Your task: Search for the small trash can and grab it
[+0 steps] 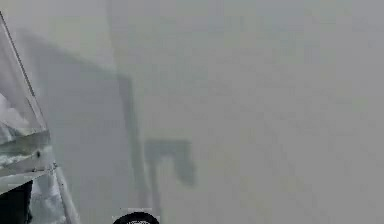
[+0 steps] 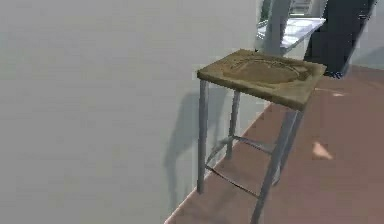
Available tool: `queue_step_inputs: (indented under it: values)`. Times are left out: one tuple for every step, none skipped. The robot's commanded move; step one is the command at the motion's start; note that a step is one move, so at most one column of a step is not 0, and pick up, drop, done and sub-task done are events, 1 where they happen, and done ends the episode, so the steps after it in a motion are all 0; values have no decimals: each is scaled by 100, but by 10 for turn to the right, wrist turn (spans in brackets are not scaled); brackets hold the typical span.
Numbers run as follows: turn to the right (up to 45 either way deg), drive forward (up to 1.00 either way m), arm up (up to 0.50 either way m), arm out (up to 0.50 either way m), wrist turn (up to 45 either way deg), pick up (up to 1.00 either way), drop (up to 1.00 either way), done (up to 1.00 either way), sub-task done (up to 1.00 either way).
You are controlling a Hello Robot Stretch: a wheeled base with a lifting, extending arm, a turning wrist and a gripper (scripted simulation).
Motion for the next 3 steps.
queue_step_inputs:
  values:
    - [450, 0, 0, 0, 0, 0, 0, 0, 0]
    - [450, 0, 0, 0, 0, 0, 0, 0, 0]
    - [360, 0, 0, 0, 0, 0, 0, 0, 0]
